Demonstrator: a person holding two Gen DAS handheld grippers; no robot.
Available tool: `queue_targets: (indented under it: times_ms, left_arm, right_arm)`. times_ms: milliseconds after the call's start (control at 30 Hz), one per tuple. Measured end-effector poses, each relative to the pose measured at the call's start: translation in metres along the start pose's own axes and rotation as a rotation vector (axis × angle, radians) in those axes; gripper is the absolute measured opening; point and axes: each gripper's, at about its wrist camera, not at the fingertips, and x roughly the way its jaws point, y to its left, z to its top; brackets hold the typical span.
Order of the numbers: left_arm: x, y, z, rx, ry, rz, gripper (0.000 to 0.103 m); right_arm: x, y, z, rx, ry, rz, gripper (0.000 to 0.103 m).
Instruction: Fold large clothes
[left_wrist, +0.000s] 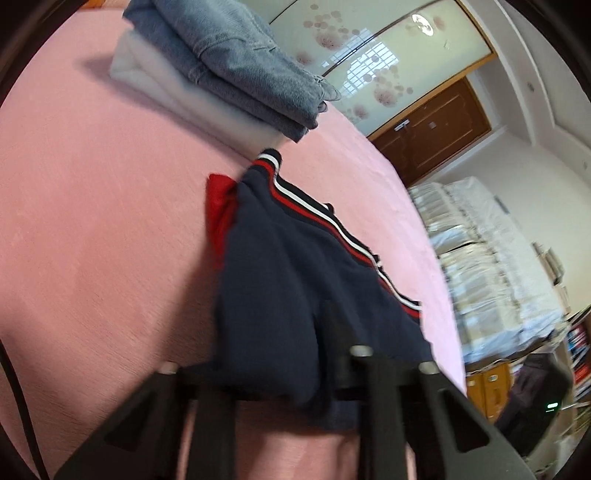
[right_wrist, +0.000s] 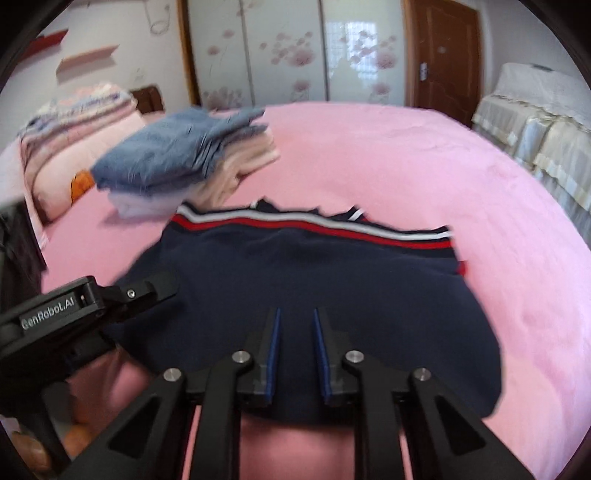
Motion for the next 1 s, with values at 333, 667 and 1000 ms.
queue_targets:
  times_ms: [333,667,1000]
  left_arm:
    - [-0.018,-0.1,-0.009,0.339,-0.058,-0.03,0.012]
    - [0.017,-0.195,-0.045,0.633,0.043,-0.053,0.012]
    - [0.089,-0.223,-0.118,0.832,0.22,0.108,0.025]
  right_arm:
    - [0.021,-0.026,-0.011,0.111,0.077,0.121,0.01]
    - [-0.049,-0.105,-0.023,0.277,0.055,0.163,0.011]
    - [-0.081,-0.165,-0.066,0.362,0.081,-0.016,0.011]
